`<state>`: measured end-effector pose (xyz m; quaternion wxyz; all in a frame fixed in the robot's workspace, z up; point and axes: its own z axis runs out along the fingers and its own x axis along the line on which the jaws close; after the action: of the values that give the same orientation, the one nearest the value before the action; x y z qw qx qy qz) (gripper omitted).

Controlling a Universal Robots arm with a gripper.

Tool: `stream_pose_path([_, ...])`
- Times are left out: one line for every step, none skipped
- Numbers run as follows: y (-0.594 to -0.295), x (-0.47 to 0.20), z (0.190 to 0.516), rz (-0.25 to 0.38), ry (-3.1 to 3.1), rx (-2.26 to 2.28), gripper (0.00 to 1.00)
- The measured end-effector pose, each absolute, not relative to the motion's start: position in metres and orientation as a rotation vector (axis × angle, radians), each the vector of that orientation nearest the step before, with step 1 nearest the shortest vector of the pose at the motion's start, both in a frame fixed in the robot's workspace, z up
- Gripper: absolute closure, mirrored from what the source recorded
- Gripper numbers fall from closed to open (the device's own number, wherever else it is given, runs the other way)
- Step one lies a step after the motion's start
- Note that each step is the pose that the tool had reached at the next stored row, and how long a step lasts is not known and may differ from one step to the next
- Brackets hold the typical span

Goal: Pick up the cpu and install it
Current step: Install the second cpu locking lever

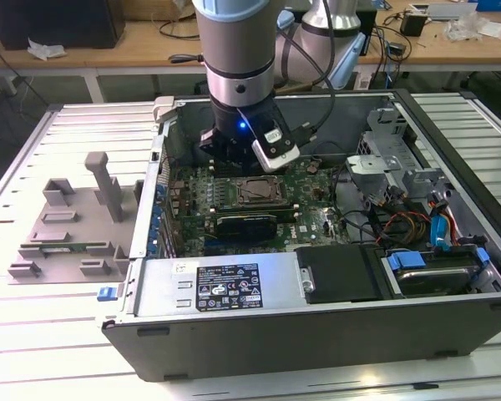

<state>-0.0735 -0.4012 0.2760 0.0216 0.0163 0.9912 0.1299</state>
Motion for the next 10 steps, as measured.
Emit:
stream_pose_path([-0.401,-0.073,0.275,0.402,3.072,0.051,0.89])
stream_pose_path([-0.401,-0.073,0.273,0.401,3.072,0.05,0.89])
stream_pose_path([-0.401,-0.073,0.272,0.4,3.073,0.051,0.89])
stream_pose_path([-0.401,-0.073,0.271,0.398,3.073,0.051,0.89])
stream_pose_path([-0.401,-0.073,0.269,0.396,3.073,0.051,0.89])
stream_pose_path([-0.401,-0.073,0.268,0.393,3.074,0.052,0.89])
stream_pose_path([-0.401,-0.073,0.265,0.387,3.075,0.052,0.89])
stream_pose_path([-0.401,-0.074,0.265,0.38,3.076,0.053,0.89])
stream_pose_path([-0.401,-0.074,0.264,0.371,3.077,0.053,0.89])
stream_pose_path([-0.4,-0.074,0.262,0.349,3.08,0.052,0.89])
